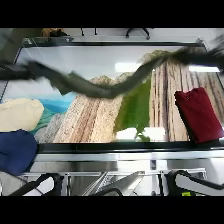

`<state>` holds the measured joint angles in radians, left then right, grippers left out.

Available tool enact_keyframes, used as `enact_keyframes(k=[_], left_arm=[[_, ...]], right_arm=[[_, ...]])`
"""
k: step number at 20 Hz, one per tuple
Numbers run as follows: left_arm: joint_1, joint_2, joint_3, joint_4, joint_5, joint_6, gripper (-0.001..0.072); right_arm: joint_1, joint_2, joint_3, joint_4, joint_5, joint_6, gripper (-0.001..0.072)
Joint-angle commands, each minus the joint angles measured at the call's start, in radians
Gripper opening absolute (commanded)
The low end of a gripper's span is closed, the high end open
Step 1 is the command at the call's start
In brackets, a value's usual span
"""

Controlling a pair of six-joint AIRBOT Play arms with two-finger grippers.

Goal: Fold the shirts.

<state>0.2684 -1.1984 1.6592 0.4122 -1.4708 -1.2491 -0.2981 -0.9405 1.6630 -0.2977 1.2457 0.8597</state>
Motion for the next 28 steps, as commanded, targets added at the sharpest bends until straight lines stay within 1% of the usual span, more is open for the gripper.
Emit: enact_keyframes(k=[1,2,3,4,5,7,8,9,11,12,13,14,15,16,18,19,20,22,25,28], left_arm=[[0.183,0.185,0.415,-0.252,0.116,-0.062,0.0015],[0.272,0.220,0.517,-0.243,0.178,-0.074,0.0015],[0.375,0.258,0.573,-0.239,0.232,-0.089,0.0015],[0.476,0.292,0.591,-0.222,0.259,-0.099,0.0015],[0.573,0.320,0.579,-0.224,0.249,-0.106,0.0015],[0.660,0.359,0.462,-0.286,0.219,-0.109,0.0015],[0.665,0.366,0.382,-0.324,0.214,-0.089,0.0015],[0.659,0.365,0.303,-0.354,0.205,-0.042,0.0015],[0.586,0.319,0.211,-0.358,0.165,0.031,0.0015],[0.510,0.286,0.180,-0.340,0.156,0.057,0.0015],[0.396,0.244,0.153,-0.269,0.155,0.069,0.0015],[0.269,0.197,0.126,-0.145,0.171,0.072,0.0015],[0.150,0.150,0.095,-0.016,0.195,0.073,0.0015],[0.025,0.094,0.054,0.119,0.227,0.072,0.0015],[-0.133,-0.034,-0.022,0.328,0.327,0.051,0.0015],[-0.170,-0.113,-0.044,0.378,0.378,0.045,0.0015],[-0.185,-0.202,-0.050,0.385,0.409,0.046,0.0015],[-0.191,-0.399,-0.020,0.383,0.414,0.067,0.0014],[-0.192,-0.670,0.142,0.382,0.396,0.074,0.0014],[-0.183,-0.832,0.324,0.383,0.393,0.046,0.0015]], right_arm=[[-0.202,0.187,0.213,0.253,-0.262,-0.079,0.0028],[-0.253,0.238,0.225,0.252,-0.338,-0.082,0.0027],[-0.294,0.291,0.228,0.241,-0.406,-0.112,0.0027],[-0.317,0.334,0.228,0.214,-0.447,-0.134,0.0027],[-0.323,0.359,0.228,0.181,-0.454,-0.135,0.0027],[-0.323,0.361,0.227,0.154,-0.398,-0.132,0.0028],[-0.323,0.339,0.224,0.150,-0.343,-0.129,0.0028],[-0.323,0.304,0.219,0.154,-0.281,-0.114,0.0029],[-0.323,0.195,0.189,0.210,-0.122,-0.071,0.0029],[-0.319,0.137,0.159,0.251,-0.043,-0.060,0.0028],[-0.283,0.079,0.111,0.257,-0.005,-0.059,0.0028],[-0.217,0.029,0.058,0.238,-0.007,-0.063,0.0028],[-0.141,-0.022,0.004,0.182,-0.031,-0.070,0.0028],[-0.074,-0.074,-0.044,0.083,-0.069,-0.069,0.0028],[0.022,-0.200,-0.107,-0.132,-0.193,-0.021,0.0027],[0.050,-0.280,-0.112,-0.209,-0.238,0.006,0.0028],[0.058,-0.369,-0.112,-0.246,-0.256,0.023,0.0027],[0.064,-0.530,-0.110,-0.241,-0.282,0.023,0.0028],[0.065,-0.704,-0.097,-0.240,-0.393,0.016,0.0028],[0.062,-0.806,0.005,-0.240,-0.418,0.016,0.0028]])
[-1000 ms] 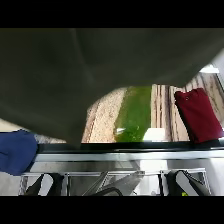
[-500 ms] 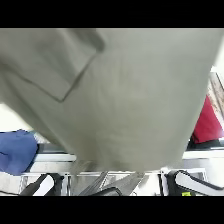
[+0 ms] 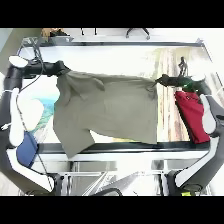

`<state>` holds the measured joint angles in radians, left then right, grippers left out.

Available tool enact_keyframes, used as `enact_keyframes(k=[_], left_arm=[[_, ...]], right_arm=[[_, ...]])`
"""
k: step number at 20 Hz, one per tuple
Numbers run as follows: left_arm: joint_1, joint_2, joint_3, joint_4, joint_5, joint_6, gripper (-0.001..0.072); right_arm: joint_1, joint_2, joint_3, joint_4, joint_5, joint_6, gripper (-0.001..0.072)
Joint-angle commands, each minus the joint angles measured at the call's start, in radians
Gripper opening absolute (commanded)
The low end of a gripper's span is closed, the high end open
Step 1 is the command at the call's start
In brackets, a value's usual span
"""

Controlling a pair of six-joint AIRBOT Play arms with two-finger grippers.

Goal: Fold the shirts.

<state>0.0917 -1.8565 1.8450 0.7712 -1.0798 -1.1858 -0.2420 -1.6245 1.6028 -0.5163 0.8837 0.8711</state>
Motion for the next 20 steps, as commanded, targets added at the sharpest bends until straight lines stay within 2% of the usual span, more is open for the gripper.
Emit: enact_keyframes(k=[1,3,7,9,11,16,20], left_arm=[[-0.002,-0.199,0.185,0.024,0.002,-0.034,0.0014],[0.013,-0.209,0.228,0.043,-0.002,-0.069,0.0014],[0.038,-0.129,0.164,0.217,-0.013,-0.115,0.0015],[0.047,-0.113,0.165,0.240,-0.039,-0.116,0.0015],[0.046,-0.115,0.164,0.252,-0.080,-0.116,0.0015],[0.008,-0.120,0.164,0.502,-0.133,-0.182,0.0015],[0.007,-0.134,0.164,0.528,-0.132,-0.185,0.0015]], right_arm=[[0.008,-0.143,0.117,-0.020,-0.056,0.005,0.0028],[0.009,-0.154,0.200,-0.014,-0.045,0.004,0.0028],[0.005,-0.079,0.239,-0.032,0.008,0.013,0.0027],[0.006,-0.032,0.237,-0.079,0.060,0.014,0.0027],[0.007,-0.004,0.220,-0.161,0.119,0.074,0.0027],[0.014,0.039,0.031,-0.200,0.189,0.098,0.0027],[0.053,0.105,-0.148,-0.261,0.120,0.095,0.0027]])
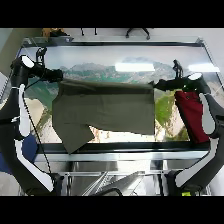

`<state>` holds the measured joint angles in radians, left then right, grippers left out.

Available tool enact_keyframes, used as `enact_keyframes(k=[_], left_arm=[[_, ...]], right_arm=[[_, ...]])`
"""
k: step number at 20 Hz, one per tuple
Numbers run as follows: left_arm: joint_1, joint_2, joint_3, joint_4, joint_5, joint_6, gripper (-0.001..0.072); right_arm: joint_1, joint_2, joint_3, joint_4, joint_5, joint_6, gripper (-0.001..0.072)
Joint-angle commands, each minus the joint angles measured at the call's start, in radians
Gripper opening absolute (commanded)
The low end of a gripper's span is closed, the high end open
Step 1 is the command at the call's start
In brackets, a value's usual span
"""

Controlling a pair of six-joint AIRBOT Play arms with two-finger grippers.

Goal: Fold the shirts.

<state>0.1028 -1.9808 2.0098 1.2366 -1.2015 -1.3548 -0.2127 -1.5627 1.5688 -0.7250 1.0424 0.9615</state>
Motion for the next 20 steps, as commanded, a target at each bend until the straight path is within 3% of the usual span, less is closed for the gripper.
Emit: enact_keyframes(k=[1,11,12,13,14,15,20], left_arm=[[-0.005,-0.019,0.000,0.063,-0.014,-0.016,0.0015],[-0.011,-0.046,0.000,0.050,-0.043,-0.008,0.0022],[-0.012,-0.046,0.000,0.050,-0.062,-0.008,0.0289],[-0.012,-0.046,0.000,0.045,-0.090,-0.009,0.0714],[-0.011,-0.040,0.000,0.048,-0.122,-0.016,0.0674],[-0.005,-0.029,0.000,0.056,-0.152,-0.029,0.0673],[0.084,0.051,-0.013,0.042,-0.399,-0.149,0.0672]], right_arm=[[0.038,0.056,-0.143,-0.069,-0.076,0.005,0.0026],[0.092,0.064,-0.166,-0.084,-0.151,0.009,0.0029],[0.092,0.072,-0.165,-0.084,-0.145,0.008,0.0048],[0.090,0.084,-0.165,-0.085,-0.143,0.009,0.0210],[0.083,0.107,-0.164,-0.094,-0.125,0.013,0.0346],[0.071,0.138,-0.164,-0.119,-0.098,0.029,0.0398],[-0.066,0.326,-0.191,-0.235,0.121,0.173,0.0398]])
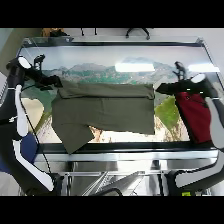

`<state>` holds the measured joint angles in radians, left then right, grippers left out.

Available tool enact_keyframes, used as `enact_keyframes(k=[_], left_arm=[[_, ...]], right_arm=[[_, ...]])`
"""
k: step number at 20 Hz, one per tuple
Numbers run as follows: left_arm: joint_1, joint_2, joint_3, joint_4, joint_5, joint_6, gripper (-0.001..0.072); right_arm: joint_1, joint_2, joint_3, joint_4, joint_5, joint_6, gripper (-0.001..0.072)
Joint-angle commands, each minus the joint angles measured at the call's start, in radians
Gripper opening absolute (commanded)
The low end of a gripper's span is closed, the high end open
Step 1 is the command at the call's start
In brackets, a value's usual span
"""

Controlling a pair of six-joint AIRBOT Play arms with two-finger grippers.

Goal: Fold the shirts.

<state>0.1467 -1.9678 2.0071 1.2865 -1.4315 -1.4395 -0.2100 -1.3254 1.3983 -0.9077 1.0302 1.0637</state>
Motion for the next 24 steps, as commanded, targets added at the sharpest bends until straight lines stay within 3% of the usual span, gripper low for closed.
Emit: enact_keyframes(k=[1,7,13,16,20,24], left_arm=[[0.049,0.074,-0.063,-0.007,-0.211,-0.079,0.0672],[0.060,0.425,-0.710,-0.002,-0.149,-0.095,0.0673],[0.124,0.671,-1.183,-0.007,0.018,-0.088,0.0673],[0.127,0.745,-1.295,-0.017,0.126,-0.087,0.0673],[0.088,0.759,-1.386,-0.188,0.305,-0.039,0.0672],[0.021,0.760,-1.406,-0.247,0.452,-0.031,0.0673]], right_arm=[[-0.091,0.118,-0.061,-0.054,0.162,0.070,0.0398],[-0.117,0.171,-0.418,-0.045,0.198,0.059,0.0397],[0.004,0.133,-0.521,-0.039,0.159,0.048,0.0387],[0.089,0.128,-0.526,-0.029,0.137,0.048,0.0386],[0.151,0.129,-0.526,0.008,0.121,0.043,0.0386],[0.149,0.129,-0.526,0.011,0.127,0.043,0.0386]])
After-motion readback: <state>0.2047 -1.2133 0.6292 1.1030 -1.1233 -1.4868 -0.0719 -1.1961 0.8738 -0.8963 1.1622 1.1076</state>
